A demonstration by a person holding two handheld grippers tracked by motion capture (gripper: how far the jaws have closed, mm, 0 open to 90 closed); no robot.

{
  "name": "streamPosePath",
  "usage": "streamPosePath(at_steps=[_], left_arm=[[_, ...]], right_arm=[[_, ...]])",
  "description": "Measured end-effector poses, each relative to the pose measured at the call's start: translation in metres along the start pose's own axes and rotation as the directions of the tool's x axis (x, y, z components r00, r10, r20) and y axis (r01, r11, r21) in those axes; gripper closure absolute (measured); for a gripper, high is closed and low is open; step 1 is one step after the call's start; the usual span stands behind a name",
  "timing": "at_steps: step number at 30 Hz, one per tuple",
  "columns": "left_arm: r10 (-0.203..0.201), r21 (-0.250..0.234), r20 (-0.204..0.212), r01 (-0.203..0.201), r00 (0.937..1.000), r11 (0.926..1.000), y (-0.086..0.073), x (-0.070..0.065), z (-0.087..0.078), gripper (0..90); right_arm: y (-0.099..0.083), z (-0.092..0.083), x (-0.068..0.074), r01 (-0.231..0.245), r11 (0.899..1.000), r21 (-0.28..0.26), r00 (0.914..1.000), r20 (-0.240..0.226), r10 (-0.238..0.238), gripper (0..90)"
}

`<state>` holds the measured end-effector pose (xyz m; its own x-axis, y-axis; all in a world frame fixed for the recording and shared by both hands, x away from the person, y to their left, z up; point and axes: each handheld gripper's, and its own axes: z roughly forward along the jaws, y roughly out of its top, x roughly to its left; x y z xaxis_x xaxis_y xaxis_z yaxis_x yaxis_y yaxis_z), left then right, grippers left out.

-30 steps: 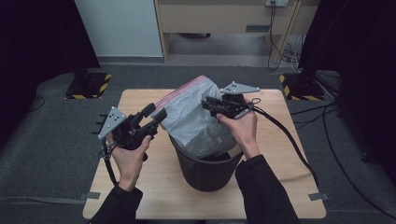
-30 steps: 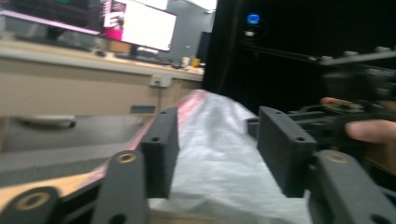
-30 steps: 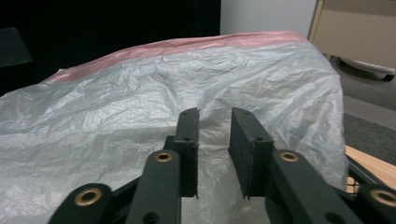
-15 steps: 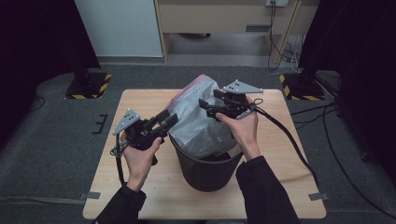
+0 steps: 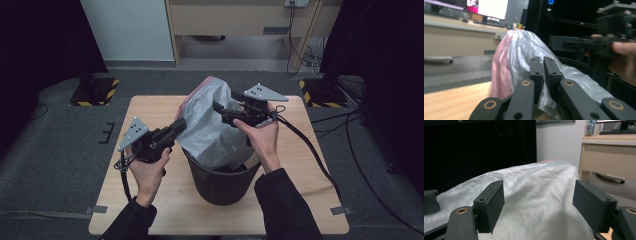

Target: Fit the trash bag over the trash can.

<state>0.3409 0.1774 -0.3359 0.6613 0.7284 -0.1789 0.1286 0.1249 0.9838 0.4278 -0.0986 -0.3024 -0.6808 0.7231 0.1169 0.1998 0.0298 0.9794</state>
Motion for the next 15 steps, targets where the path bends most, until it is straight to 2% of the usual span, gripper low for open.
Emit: streamPosePath(at_steps=[3, 7, 8, 9, 15], left_arm=[[0.065, 0.01, 0.033, -0.065, 0.9974, 0.9978, -0.001, -0.013, 0.002, 86.4], [0.126, 0.043, 0.042, -0.128, 0.9911, 0.9908, -0.005, -0.026, 0.005, 86.2], [0.131, 0.048, 0.042, -0.133, 0.9905, 0.99, -0.006, -0.027, 0.006, 86.2], [0.146, 0.039, 0.053, -0.148, 0.9879, 0.9882, -0.006, -0.027, 0.008, 86.2], [0.144, 0.055, 0.061, -0.147, 0.9877, 0.9876, -0.009, -0.026, 0.01, 85.4]], right_arm=[[0.002, -0.002, 0.0, -0.01, 1.0, -0.029, 0.9998, -0.017, 0.009, 24.9], [0.005, -0.003, -0.001, -0.022, 0.998, -0.061, 0.9995, -0.026, 0.021, 24.0], [0.005, -0.003, -0.001, -0.027, 0.998, -0.063, 0.9992, -0.033, 0.025, 23.9], [0.005, -0.003, 0.0, -0.03, 0.998, -0.061, 0.9989, -0.037, 0.028, 23.8], [-0.001, 0.005, 0.002, -0.045, 0.999, -0.012, 0.9965, -0.071, 0.044, 29.5]])
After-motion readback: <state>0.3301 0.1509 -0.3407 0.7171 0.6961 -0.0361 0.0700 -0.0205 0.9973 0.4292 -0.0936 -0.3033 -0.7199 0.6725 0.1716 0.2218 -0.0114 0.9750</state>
